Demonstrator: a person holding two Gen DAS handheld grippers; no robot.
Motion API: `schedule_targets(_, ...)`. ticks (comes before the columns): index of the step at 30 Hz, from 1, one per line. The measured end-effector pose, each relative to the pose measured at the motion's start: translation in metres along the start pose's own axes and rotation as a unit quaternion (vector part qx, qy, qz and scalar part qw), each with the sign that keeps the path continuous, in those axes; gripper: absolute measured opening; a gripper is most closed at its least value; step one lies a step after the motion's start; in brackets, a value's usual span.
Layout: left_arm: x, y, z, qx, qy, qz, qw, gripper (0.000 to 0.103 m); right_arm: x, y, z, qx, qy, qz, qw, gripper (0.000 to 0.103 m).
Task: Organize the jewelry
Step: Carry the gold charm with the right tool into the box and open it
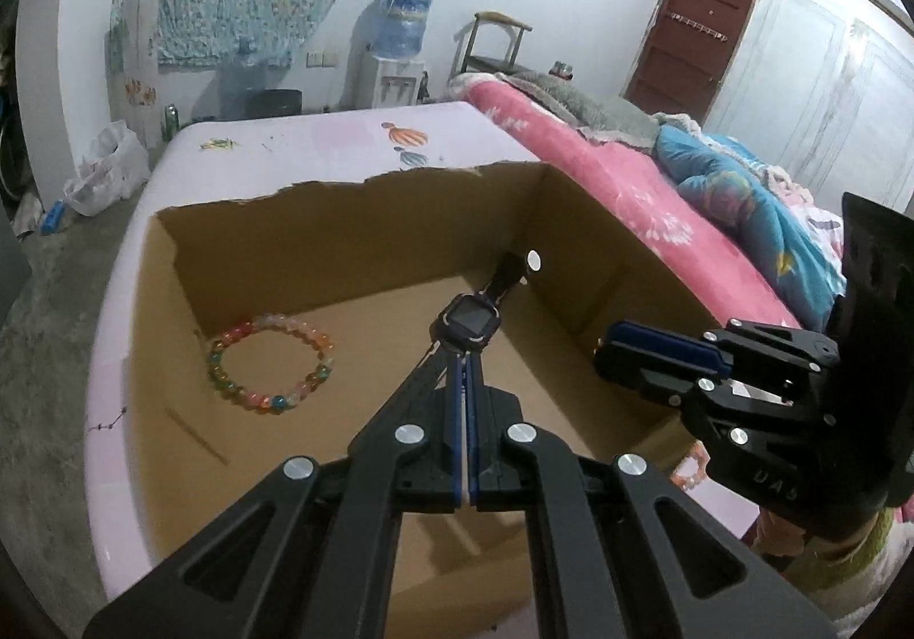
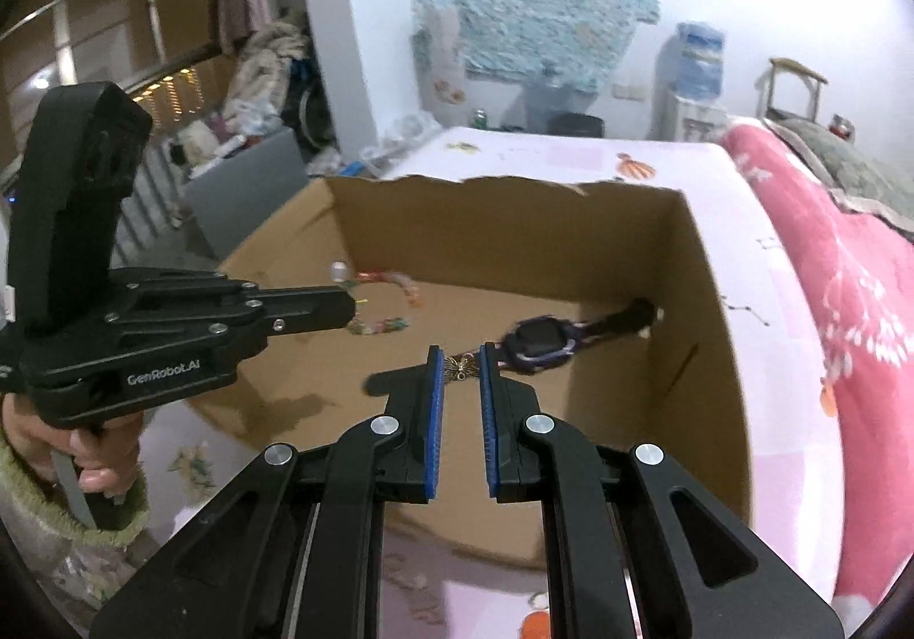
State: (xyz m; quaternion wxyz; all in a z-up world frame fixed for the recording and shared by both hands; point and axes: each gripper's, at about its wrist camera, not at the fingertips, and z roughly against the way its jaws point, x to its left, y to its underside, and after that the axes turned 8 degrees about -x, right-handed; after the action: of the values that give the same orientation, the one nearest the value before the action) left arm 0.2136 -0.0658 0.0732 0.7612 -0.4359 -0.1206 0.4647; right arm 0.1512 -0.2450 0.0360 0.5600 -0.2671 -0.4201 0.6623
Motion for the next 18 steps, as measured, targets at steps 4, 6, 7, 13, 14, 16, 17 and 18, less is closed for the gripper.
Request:
schedule_targets(4,-0.003,0.001,-0.015,0.022,0.001,-0.002,0.9997,0.001,-0.004,0.001,-0.007,0.015,0.026,-0.006,1.0,0.01)
schedule_targets(6,-0.005,0.004,-0.019,0.031,0.004,-0.005,0.9995,0.001,-0.007,0.002,-0.011,0.02,0.036,-0.009,0.999,0.01)
schedule_targets(7,-0.005,0.005,-0.02,0.035,0.004,-0.006,0.9994,0.001,-0.007,0.001,-0.011,0.021,0.039,-0.01,0.999,0.01)
schedule_targets(13,-0.007,0.01,-0.03,0.053,-0.001,0.0,0.9986,0.001,-0.013,0.004,-0.016,0.028,0.059,-0.013,0.998,0.01)
schedule_targets(14,-0.007,0.011,-0.031,0.053,-0.005,0.0,0.9986,0.001,-0.014,0.004,-0.017,0.029,0.062,-0.013,0.998,0.01)
schedule_targets(16,-0.006,0.011,-0.033,0.056,-0.013,0.001,0.9983,0.001,-0.017,0.004,-0.018,0.031,0.066,-0.015,0.997,0.012)
schedule_targets(17,-0.005,0.01,-0.034,0.056,-0.016,0.001,0.9983,0.001,-0.018,0.004,-0.017,0.031,0.066,-0.017,0.997,0.014)
schedule_targets(18,-0.005,0.011,-0.034,0.056,-0.019,0.002,0.9982,0.002,-0.019,0.005,-0.016,0.03,0.068,-0.018,0.997,0.015)
